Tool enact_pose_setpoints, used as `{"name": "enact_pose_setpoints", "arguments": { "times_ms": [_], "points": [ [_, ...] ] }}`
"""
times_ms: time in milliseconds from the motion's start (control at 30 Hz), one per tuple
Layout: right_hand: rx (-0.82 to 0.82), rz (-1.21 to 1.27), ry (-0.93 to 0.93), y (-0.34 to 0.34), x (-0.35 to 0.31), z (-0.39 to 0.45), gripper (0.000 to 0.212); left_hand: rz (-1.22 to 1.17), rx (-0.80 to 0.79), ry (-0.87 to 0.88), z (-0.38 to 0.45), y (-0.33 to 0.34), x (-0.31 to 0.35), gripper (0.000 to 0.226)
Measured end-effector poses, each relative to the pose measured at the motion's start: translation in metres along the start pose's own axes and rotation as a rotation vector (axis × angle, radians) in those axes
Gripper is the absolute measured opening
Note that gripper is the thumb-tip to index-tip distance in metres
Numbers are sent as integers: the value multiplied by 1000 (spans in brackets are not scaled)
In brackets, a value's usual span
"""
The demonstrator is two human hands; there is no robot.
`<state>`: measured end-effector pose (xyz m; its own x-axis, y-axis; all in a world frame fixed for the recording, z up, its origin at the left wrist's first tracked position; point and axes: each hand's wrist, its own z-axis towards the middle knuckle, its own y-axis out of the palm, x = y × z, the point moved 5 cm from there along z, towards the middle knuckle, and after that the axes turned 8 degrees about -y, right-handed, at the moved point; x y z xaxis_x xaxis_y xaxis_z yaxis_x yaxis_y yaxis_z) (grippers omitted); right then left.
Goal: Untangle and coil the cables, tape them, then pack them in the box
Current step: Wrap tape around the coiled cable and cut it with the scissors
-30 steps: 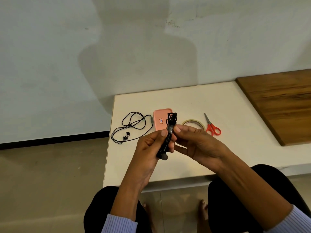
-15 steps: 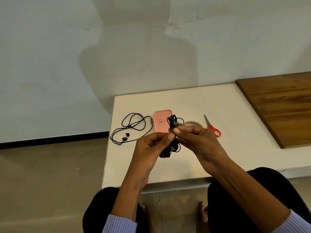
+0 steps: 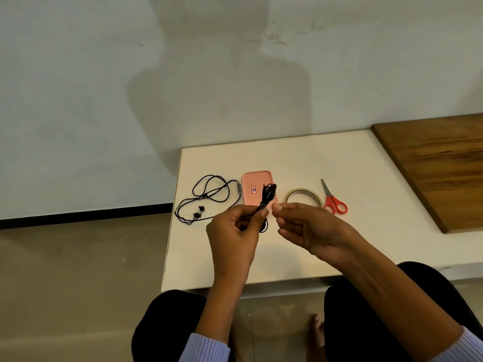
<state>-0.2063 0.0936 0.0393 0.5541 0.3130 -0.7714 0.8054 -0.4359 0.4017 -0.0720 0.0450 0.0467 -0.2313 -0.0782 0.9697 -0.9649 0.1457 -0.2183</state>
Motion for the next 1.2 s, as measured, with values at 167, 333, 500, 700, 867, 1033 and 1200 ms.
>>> {"name": "enact_pose_setpoints", "arguments": {
  "times_ms": [167,333,500,700,867,1033,1200],
  "points": [
    [-17,-5,53,-1,7,3,20,-13,-26,-36,1,1,-1,3],
    [-64,-115,36,-5,6,4,21,-129,-267,-201,3,3,-4,8],
    [-144,-149,56,-6,7,3,17,-96,-438,-247,3,1,-6,8],
    [-151,-146,-20,-6,2,5,20,-179,-508,-258,3,2,-1,15],
    [-260,-122,0,2,3,3,25,-274,-500,-328,0,4,-1,21],
    [-215,-105,-35,2,9,6,21,-289,-546,-431,-1,10,-7,30],
    [-41,-208,-80,-7,14,8,16,-40,-545,-308,2,9,-9,32]
  ]
}}
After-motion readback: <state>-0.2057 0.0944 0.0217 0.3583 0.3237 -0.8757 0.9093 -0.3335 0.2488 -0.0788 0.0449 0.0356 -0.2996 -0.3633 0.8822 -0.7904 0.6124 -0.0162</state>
